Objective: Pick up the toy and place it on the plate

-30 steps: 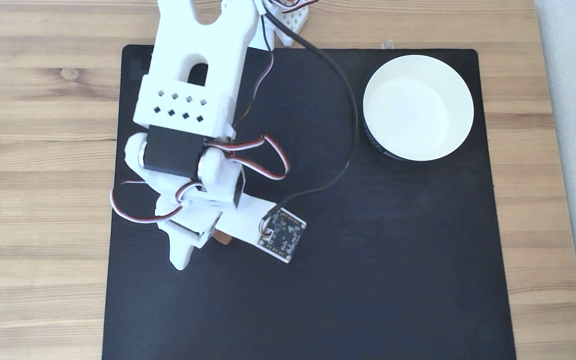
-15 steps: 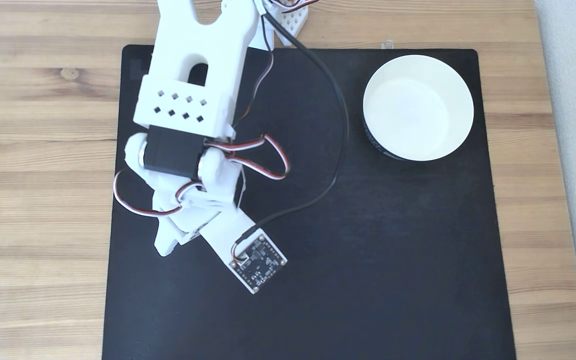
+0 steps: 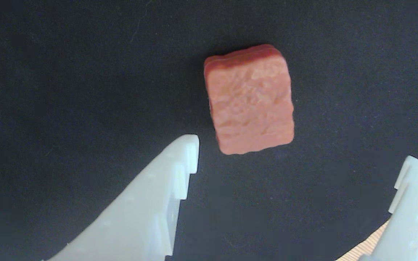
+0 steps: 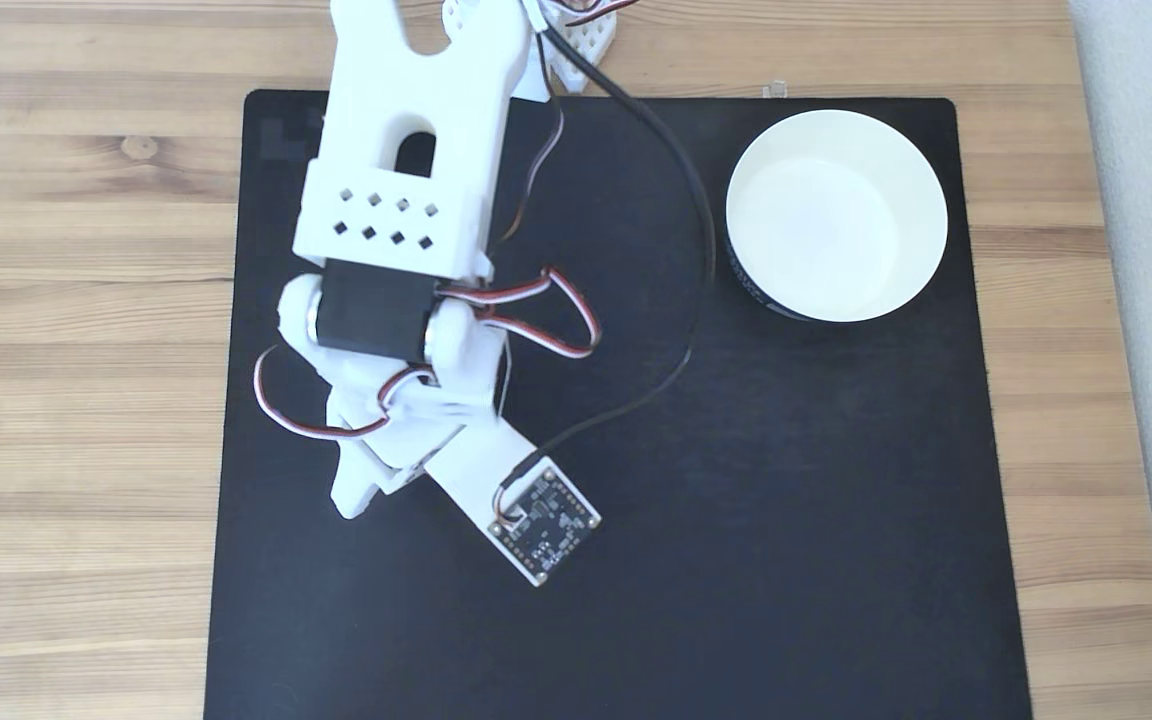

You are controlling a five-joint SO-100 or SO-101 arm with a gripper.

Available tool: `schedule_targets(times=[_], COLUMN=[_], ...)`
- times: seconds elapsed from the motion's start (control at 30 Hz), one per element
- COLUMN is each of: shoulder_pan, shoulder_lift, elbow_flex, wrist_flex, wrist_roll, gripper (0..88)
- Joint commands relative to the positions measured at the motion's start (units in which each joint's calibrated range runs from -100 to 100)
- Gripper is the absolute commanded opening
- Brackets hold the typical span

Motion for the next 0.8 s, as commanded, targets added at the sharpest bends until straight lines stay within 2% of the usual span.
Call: schedule_targets(times=[0.0, 0.77], shoulder_pan=[-0.37, -0.79], shoulder_lift=[1.90, 9.49], elbow_flex=[-1.81, -1.81], wrist_flex=[-0.16, -3.13], wrist_roll=[-0.23, -0.18], gripper=[38.7, 38.6])
